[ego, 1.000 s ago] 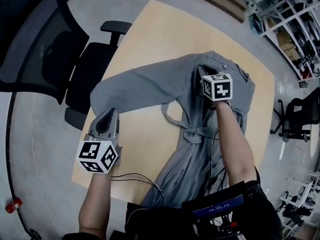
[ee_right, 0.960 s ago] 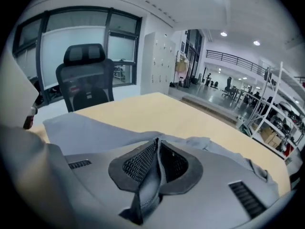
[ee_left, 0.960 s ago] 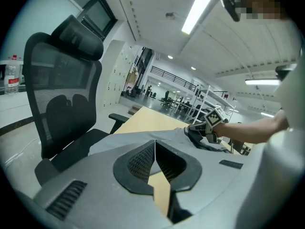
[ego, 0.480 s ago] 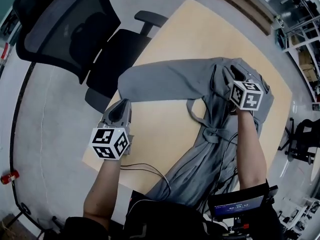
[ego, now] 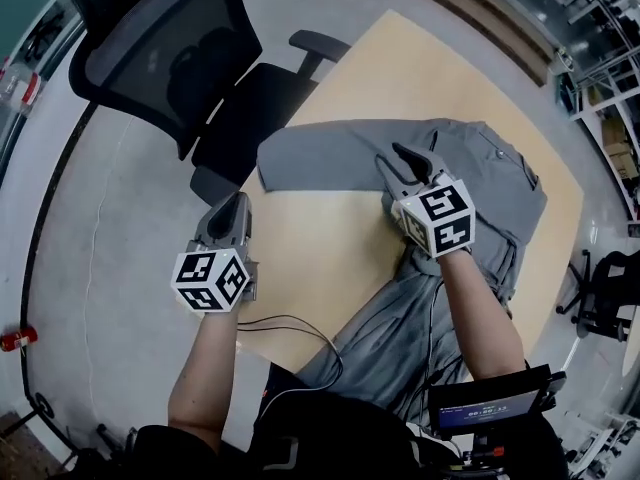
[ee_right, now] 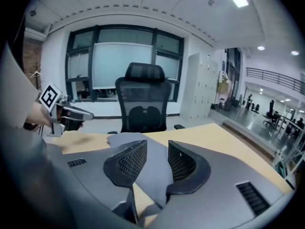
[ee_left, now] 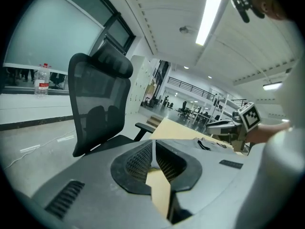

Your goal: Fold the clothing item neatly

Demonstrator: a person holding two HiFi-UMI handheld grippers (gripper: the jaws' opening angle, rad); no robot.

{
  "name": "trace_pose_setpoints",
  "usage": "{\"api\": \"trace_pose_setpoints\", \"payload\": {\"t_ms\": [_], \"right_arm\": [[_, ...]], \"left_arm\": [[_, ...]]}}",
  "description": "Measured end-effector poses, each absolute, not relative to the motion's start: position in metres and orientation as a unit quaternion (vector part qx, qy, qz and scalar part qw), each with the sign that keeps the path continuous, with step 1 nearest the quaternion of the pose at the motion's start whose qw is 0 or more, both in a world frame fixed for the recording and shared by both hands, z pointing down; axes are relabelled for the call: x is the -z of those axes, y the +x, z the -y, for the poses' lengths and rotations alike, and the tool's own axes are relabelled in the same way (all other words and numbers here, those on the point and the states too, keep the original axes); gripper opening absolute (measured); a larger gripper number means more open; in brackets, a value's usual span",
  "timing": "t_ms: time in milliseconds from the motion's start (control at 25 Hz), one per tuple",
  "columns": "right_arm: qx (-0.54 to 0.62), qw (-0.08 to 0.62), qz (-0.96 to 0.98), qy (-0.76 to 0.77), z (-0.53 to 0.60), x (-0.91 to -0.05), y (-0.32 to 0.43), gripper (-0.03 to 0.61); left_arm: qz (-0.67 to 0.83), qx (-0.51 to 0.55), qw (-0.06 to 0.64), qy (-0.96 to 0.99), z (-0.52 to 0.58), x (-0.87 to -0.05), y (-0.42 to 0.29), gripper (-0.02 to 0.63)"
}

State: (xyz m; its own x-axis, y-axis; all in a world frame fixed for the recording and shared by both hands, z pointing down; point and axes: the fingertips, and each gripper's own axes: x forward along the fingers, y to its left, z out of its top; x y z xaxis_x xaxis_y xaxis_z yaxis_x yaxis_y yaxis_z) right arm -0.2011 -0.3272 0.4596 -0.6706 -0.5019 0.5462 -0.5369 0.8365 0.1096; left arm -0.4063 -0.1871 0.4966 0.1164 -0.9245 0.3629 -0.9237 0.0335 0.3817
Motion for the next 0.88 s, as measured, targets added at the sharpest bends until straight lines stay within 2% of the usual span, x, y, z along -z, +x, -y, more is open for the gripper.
{"api": "trace_pose_setpoints", "payload": {"t_ms": [440, 760, 880], "right_arm": [[0.009, 0.356, 0.926, 0.128, 0.237, -0.532, -0.347, 0.12], [0.068, 0.426, 0.897, 0.1, 0.228, -0.583, -0.379, 0.119], [0.069, 0.427, 0.895, 0.111, 0.232, -0.586, -0.381, 0.105]], "left_arm": [[0.704, 0.028, 0.246, 0.666, 0.167, -0.472, -0.462, -0.002], [0.712, 0.035, 0.241, 0.659, 0.147, -0.472, -0.475, 0.0], [0.711, 0.038, 0.248, 0.657, 0.142, -0.475, -0.473, -0.002]]}}
